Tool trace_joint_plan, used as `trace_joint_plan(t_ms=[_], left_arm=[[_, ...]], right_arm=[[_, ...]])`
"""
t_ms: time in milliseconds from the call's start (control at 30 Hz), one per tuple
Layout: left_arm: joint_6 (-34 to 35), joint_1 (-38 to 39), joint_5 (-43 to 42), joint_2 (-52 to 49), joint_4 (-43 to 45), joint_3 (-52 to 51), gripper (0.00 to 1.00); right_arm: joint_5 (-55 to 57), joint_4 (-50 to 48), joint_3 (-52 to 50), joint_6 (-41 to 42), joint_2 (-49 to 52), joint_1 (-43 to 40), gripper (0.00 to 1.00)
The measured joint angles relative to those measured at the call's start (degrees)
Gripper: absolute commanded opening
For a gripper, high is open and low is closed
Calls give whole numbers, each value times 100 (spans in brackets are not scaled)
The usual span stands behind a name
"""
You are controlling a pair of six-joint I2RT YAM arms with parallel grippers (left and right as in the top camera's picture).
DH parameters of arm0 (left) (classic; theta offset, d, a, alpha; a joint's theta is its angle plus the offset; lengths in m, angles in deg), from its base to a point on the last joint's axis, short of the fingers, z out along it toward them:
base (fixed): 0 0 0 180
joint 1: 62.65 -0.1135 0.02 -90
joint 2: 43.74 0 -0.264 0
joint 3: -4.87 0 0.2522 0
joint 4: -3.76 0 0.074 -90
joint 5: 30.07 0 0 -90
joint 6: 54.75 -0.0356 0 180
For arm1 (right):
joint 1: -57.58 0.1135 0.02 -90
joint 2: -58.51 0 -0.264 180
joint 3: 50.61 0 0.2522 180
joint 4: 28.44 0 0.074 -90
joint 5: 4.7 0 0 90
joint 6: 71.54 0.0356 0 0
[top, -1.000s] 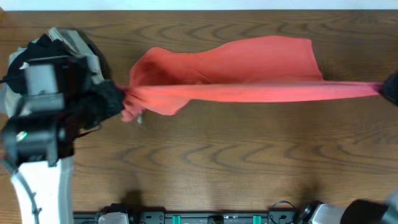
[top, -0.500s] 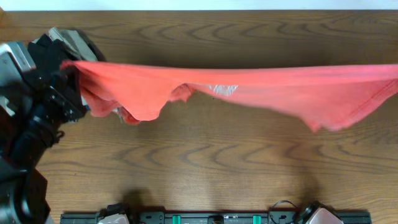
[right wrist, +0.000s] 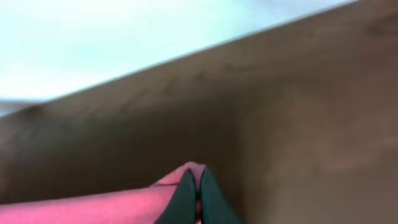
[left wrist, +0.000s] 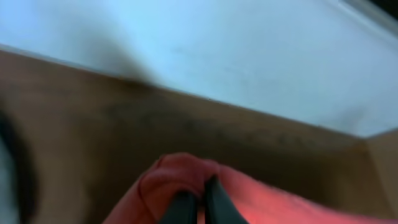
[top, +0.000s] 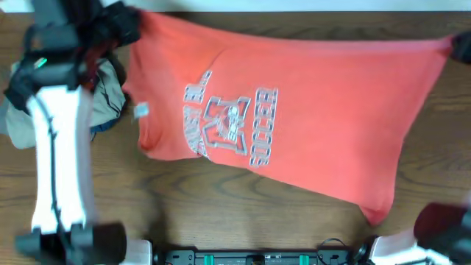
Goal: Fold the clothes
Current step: 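Lift the shirt with both grippers and shake it out in the air, then lay the shirt flat on the table with both grippers, pulling back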
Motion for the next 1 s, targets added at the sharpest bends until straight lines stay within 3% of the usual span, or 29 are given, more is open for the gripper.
trace_joint_plan(t_ms=[133,300,533,667,800,900,1000], left_arm=[[20,153,-15,-704,1565,-33,6],[487,129,-4,-942,3224,-24,6],[748,-61,-153,-922,3268,1338,6],[505,-98,-411,-645,1899,1917,6],[118,-81,-625,-448,-616,2041,6],[-315,-39,-656,-590,-2590,1941,6],[-719,0,-621,-826,-3786,1655,6]], right_arm=[[149,-1320,-28,785,675,138,1],[175,-2444,101,1622,767,160,1],[339,-1716,1561,1904,551,-81,1],[706,-649,1864,1740,216,-341,1],[1307,278,1740,1416,184,-389,1],[1604,691,1279,1084,310,-389,1],[1978,1019,542,903,431,-389,1]])
